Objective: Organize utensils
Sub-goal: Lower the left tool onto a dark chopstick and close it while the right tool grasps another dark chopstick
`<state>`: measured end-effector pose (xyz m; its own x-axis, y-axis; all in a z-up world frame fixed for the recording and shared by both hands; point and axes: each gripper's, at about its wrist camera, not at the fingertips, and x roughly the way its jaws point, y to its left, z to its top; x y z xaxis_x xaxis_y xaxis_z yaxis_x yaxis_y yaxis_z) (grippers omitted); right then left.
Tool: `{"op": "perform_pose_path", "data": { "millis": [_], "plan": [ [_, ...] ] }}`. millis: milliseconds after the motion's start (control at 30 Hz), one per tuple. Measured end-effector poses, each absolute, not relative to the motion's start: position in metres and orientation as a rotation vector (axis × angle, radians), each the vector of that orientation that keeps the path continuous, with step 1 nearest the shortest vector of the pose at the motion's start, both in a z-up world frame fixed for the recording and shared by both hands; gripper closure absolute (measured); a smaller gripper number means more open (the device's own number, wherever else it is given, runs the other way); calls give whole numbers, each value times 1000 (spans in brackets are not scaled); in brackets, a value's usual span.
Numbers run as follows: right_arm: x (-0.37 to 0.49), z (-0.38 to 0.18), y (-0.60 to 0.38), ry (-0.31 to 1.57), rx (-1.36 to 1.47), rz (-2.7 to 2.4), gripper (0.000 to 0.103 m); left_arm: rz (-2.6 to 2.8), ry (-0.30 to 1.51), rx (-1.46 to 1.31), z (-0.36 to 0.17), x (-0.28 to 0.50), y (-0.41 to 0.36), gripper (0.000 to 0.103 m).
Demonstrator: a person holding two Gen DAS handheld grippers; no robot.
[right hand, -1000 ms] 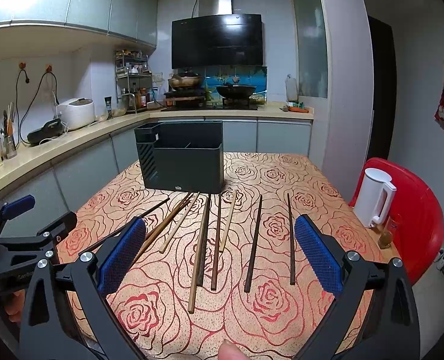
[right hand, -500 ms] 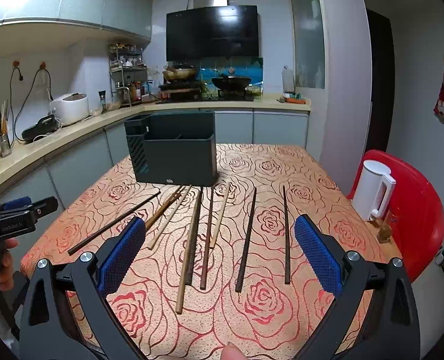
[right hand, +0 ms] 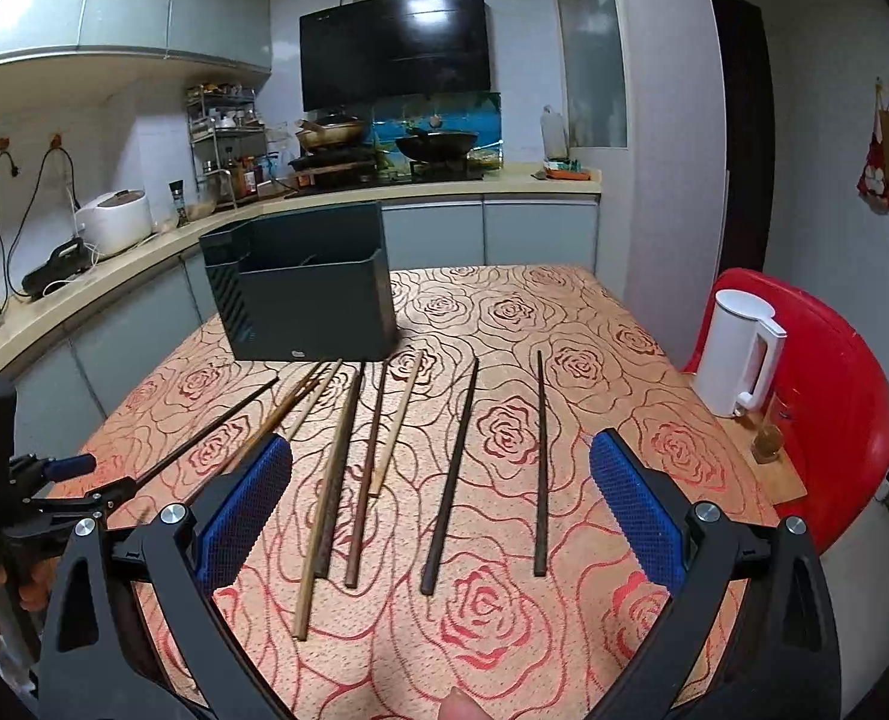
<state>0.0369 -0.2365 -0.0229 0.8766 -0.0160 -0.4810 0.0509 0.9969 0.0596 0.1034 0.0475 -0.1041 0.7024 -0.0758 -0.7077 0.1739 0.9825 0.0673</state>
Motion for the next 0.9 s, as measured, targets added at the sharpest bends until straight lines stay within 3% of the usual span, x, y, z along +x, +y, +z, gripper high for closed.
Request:
{"op": "perform_pose_path", "data": {
  "millis": [267,333,367,600,700,833,900],
  "plan": [
    [47,-30,-259,519,90,-66,7,-188,816,121,-116,108,44,70],
    [48,-30,-264,521,94,-70,7,-207,813,126,-116,106,40,88],
    [48,-30,-268,518,92,-76,7,-206,809,135,-116,105,39,92],
    [42,-34,-296,523,116,-121,7,-254,810,107,-113,98,32,96],
    [44,-50,-296,565,101,-117,20,-262,797,96,-109,96,31,96],
    [61,-85,-286,676,44,-71,46,-261,795,85,-108,95,33,96],
    [65,-95,-280,701,27,-63,52,-259,793,78,-107,96,34,96]
  ]
}}
